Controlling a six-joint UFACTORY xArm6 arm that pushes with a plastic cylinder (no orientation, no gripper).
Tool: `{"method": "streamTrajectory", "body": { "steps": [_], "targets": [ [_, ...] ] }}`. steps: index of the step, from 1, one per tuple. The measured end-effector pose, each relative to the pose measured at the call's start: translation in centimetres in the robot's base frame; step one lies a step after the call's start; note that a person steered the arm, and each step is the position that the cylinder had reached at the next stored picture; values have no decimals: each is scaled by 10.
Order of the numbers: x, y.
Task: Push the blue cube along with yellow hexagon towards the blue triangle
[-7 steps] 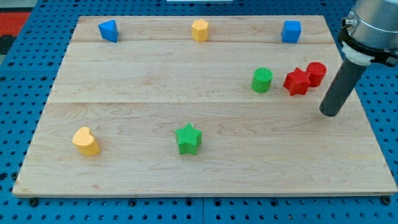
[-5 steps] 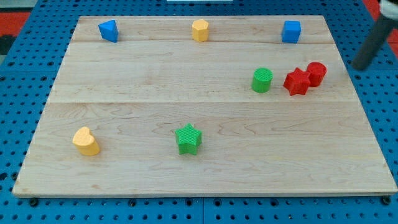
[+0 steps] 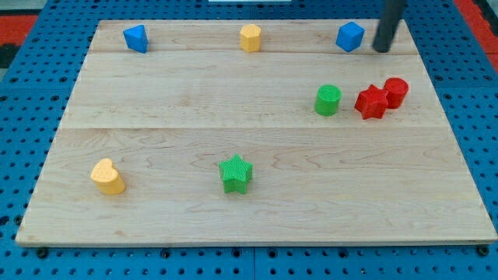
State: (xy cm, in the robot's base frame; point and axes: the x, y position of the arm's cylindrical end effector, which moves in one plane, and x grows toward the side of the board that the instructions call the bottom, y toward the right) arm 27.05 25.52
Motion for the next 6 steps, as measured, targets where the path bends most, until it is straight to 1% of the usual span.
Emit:
{"method": "streamTrajectory", "body": {
  "steps": [1, 2, 3, 4, 5, 6],
  "targets": [
    [-17, -4],
    [-27, -22],
    [-27, -86],
    [-27, -133],
    [-38, -110],
    [-34, -201]
  ]
}}
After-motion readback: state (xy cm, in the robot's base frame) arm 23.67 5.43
